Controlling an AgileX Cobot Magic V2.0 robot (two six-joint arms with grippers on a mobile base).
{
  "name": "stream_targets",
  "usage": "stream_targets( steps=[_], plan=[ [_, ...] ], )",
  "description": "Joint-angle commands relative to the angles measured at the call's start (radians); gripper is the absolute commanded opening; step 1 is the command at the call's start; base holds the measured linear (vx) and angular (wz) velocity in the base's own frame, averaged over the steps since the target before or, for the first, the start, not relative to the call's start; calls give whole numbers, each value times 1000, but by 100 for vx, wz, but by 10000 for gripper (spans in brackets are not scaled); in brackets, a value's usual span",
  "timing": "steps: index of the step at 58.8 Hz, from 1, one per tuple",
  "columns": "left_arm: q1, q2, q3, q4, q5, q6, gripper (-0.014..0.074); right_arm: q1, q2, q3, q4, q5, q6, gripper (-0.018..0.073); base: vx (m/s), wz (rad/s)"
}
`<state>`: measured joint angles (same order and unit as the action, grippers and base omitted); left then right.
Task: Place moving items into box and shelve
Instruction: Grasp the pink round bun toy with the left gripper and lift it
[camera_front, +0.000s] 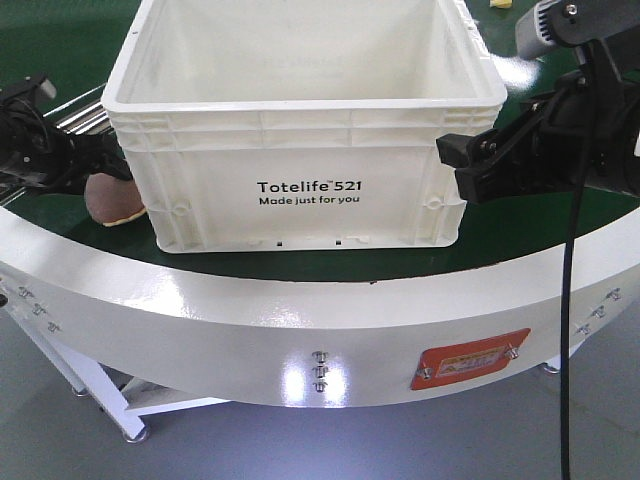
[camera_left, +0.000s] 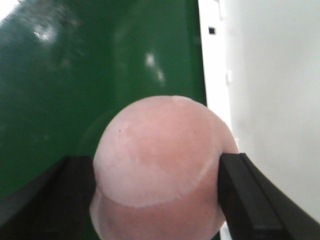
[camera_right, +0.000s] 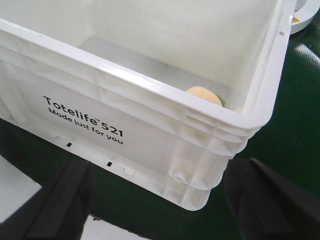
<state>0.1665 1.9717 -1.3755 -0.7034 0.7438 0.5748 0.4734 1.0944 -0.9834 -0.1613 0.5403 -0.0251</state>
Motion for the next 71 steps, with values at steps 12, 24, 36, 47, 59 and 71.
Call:
stream_targets(
  steps=[12,24,36,47,59,71],
  plan=[
    [1,-60,-32,5,22,23,421,0,-22,-27,-16,-81,5,573,0,0],
    [36,-149,-34,97,-17,21,288,0,-22,-27,-18,-81,5,570,0,0],
    [47,-328,-34,98,-122,20,248,0,-22,-27,-18,-81,5,562,0,0],
    [-26,-487,-34,76,-285,37,248,0,-22,-27,-18,-81,5,556,0,0],
    [-226,-512,-33,-97,-461,215,248,0,-22,-27,-19,-84,4,556,0,0],
    [-389,-424,-33,-183,-538,314,279,0,-22,-27,-21,-87,5,556,0,0]
  ],
)
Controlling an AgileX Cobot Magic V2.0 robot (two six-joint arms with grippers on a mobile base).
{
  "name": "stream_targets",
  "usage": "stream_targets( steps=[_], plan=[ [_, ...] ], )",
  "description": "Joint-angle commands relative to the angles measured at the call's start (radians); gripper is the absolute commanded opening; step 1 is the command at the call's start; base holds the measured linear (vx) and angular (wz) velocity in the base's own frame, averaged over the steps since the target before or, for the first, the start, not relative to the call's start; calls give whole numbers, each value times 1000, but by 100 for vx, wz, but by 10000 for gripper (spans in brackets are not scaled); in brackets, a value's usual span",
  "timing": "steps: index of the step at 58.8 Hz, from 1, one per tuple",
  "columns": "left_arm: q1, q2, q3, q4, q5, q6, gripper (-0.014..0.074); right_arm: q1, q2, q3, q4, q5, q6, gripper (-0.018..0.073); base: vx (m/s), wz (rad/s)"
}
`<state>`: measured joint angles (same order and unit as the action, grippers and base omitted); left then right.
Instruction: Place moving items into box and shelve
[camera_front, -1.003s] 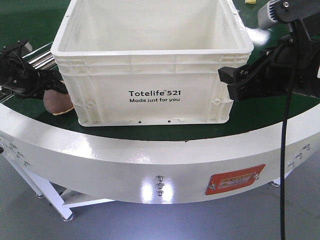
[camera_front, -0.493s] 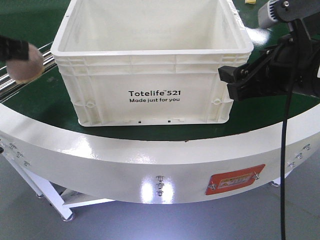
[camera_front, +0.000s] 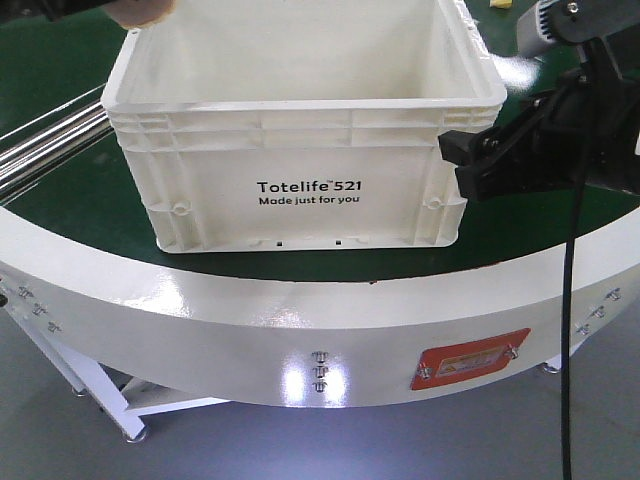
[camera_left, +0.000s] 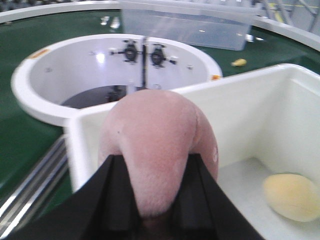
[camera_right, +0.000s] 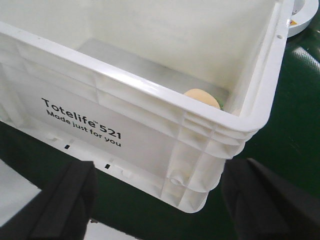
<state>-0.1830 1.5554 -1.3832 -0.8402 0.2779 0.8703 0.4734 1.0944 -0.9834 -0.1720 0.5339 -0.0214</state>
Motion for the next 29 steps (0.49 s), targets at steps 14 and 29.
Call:
stream_targets(
  steps=[14,29],
  plan=[
    [-82,59,-26,-47,-62,22,621,0,-22,-27,-15,-81,-2,556,0,0],
    [-82,2,-48,-9,35,-8,708,-55,-19,-52,-13,-87,64,556,0,0]
  ],
)
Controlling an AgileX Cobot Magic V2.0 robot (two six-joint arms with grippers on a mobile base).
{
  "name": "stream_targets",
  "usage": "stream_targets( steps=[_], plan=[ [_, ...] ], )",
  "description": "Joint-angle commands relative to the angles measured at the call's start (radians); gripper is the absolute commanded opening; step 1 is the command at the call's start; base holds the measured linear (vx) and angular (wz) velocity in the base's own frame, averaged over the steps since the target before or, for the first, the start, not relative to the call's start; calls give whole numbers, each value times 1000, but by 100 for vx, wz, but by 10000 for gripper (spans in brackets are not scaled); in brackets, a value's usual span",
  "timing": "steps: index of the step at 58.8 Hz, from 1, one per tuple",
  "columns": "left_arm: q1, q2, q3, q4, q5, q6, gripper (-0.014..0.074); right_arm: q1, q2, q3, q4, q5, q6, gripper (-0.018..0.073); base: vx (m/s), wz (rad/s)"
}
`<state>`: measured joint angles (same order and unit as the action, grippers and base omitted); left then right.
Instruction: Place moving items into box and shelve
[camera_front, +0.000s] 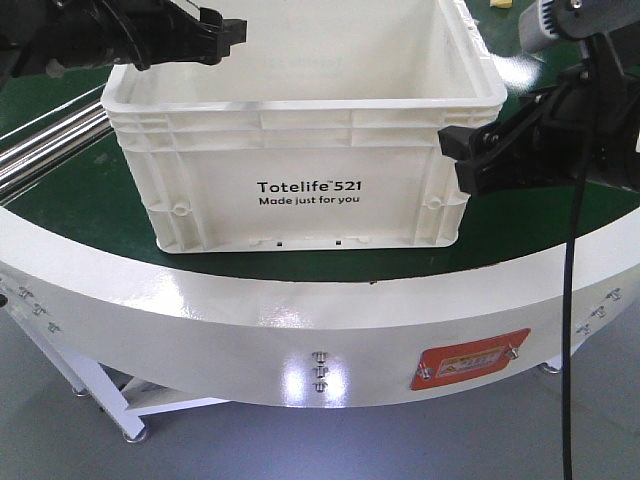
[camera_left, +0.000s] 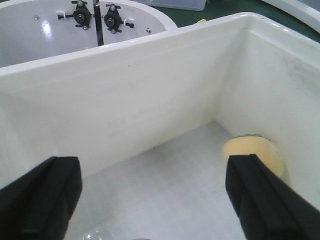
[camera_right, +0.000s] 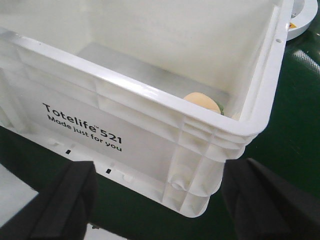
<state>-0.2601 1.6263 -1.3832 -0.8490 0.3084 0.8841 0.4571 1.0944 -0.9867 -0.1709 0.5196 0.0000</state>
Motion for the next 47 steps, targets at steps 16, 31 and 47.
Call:
stream_targets(
  steps=[16,31,47],
  plan=[
    [-5,-51,-325,573,307,-567,661,-219,72,-229,-9,81,89,556,0,0],
    [-4,67,-572,1016,675,-942,628,-237,301,-531,-6,273,97,556,0,0],
    [39,194,-701,1017,805,-1005,611,-237,554,-840,-6,436,99,556,0,0]
  ],
)
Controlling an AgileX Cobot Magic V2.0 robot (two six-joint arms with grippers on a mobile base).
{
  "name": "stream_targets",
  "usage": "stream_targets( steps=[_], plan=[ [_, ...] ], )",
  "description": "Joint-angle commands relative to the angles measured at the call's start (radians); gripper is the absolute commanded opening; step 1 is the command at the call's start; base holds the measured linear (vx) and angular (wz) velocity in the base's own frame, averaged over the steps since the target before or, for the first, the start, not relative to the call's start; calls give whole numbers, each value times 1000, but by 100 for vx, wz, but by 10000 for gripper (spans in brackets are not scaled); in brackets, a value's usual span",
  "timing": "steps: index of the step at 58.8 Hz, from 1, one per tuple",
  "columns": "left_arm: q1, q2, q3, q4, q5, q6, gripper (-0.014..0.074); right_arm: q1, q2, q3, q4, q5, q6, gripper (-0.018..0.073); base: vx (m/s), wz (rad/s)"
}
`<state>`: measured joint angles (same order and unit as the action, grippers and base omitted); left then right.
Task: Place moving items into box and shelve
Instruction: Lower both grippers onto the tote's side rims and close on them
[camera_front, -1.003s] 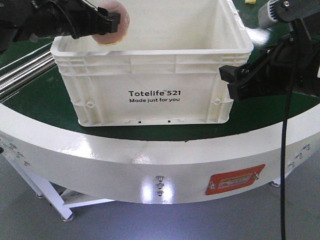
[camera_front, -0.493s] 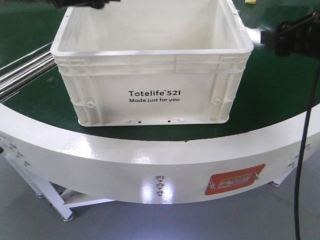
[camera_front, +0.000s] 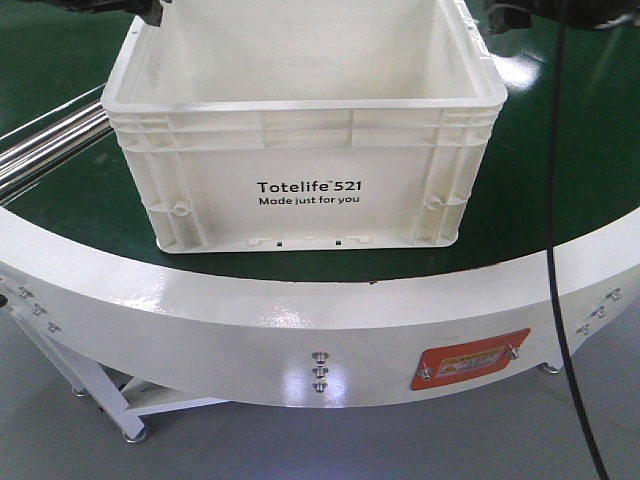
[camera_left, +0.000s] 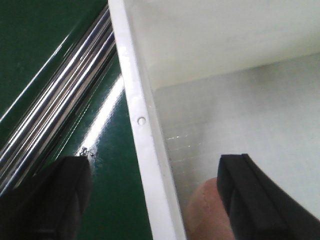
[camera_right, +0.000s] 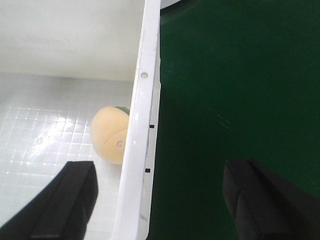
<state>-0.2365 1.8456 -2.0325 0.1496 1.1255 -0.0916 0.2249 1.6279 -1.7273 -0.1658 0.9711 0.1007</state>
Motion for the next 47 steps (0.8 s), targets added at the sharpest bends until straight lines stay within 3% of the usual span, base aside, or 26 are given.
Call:
stream_targets(
  steps=[1,16,27,47],
  plan=[
    [17,-19,-55,19,-8,-32,610,-5,30,-111,-11,-8,-2,556,0,0],
    [52,41,-62,-26,6,-53,602,-5,179,-263,-11,23,-6,556,0,0],
    [52,63,-62,-32,0,-54,591,-5,236,-275,-11,11,-1,556,0,0],
    [44,85,-62,-127,-29,-49,591,-5,296,-275,-14,4,19,556,0,0]
  ],
)
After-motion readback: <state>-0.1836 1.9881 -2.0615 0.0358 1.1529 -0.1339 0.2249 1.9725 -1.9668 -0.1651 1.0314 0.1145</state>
